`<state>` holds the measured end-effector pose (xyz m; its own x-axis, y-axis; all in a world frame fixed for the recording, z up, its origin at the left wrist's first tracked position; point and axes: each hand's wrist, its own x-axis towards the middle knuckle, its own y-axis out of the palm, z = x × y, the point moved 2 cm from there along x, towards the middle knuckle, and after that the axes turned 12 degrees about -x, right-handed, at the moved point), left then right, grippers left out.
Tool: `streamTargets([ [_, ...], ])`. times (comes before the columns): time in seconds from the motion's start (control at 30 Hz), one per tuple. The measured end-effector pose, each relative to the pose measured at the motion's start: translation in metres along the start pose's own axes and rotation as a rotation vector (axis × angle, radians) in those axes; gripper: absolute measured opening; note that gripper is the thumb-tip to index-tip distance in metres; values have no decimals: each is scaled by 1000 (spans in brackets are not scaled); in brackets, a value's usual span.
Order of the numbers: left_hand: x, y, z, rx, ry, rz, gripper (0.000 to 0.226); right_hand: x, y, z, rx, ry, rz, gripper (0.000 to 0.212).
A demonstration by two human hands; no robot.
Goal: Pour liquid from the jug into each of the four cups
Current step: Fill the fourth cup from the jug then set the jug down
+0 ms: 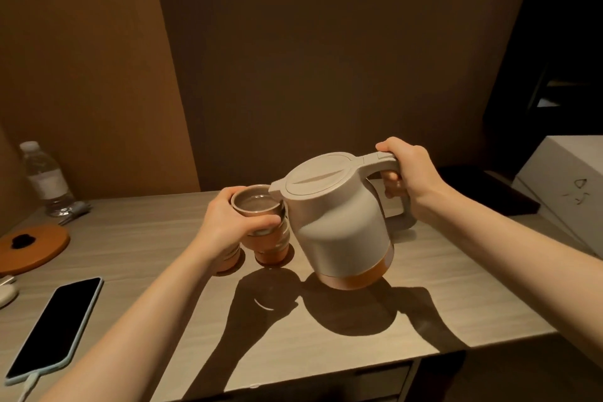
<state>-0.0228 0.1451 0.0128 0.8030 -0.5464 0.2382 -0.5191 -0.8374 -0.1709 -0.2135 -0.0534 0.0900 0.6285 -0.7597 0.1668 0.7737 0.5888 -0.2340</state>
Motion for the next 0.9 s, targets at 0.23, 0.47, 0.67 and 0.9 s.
streamTargets([
  [0.23, 42, -4, -8, -20, -16, -52, 75, 15, 2, -3, 108, 28, -85, 43],
  [0.47, 90, -13, 7, 1, -53, -124, 84, 38, 9, -11, 127, 55, -137, 39],
  [0.67, 122, -23, 39, 31, -106, -218, 89, 60, 18, -25, 135, 81, -148, 39],
  [0.9, 147, -39, 86, 120, -240, -227, 91, 81, 32, -40, 111, 106, -145, 39],
])
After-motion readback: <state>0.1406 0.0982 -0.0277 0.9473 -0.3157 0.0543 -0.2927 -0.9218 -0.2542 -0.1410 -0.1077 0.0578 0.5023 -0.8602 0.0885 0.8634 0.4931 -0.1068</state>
